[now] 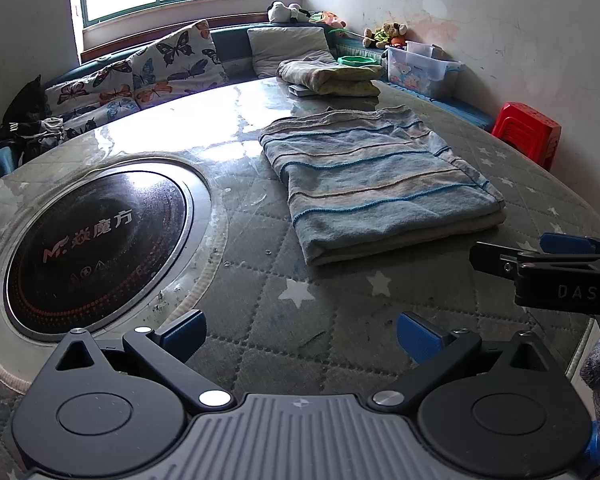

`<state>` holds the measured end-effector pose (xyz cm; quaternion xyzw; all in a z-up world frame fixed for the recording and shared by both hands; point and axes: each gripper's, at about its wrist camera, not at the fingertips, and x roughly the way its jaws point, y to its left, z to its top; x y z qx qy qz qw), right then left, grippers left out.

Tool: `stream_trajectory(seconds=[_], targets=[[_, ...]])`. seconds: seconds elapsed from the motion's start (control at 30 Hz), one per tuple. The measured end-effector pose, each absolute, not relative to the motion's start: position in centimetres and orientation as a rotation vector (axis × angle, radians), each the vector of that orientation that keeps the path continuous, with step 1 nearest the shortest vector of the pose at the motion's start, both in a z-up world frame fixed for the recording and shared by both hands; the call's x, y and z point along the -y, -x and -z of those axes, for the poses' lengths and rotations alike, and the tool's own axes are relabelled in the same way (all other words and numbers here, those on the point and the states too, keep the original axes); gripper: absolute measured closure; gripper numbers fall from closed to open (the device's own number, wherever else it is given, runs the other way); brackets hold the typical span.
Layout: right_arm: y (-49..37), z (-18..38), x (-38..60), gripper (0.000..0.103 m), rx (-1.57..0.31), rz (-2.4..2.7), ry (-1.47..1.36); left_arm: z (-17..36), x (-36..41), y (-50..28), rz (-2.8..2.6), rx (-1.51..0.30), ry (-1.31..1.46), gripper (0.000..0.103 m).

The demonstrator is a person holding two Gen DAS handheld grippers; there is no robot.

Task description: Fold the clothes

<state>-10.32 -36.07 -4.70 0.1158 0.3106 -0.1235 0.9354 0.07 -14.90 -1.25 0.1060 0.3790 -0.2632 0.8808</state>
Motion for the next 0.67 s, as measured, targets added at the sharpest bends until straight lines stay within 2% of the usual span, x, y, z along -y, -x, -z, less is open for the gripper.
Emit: stream_trajectory(seconds=[0.67], targets=[[9.3, 4.7, 35.9, 0.000, -0.631, 0.248, -0.238, 1.4, 15.0, -0.7, 0.534, -0.802, -0.214, 0.000]])
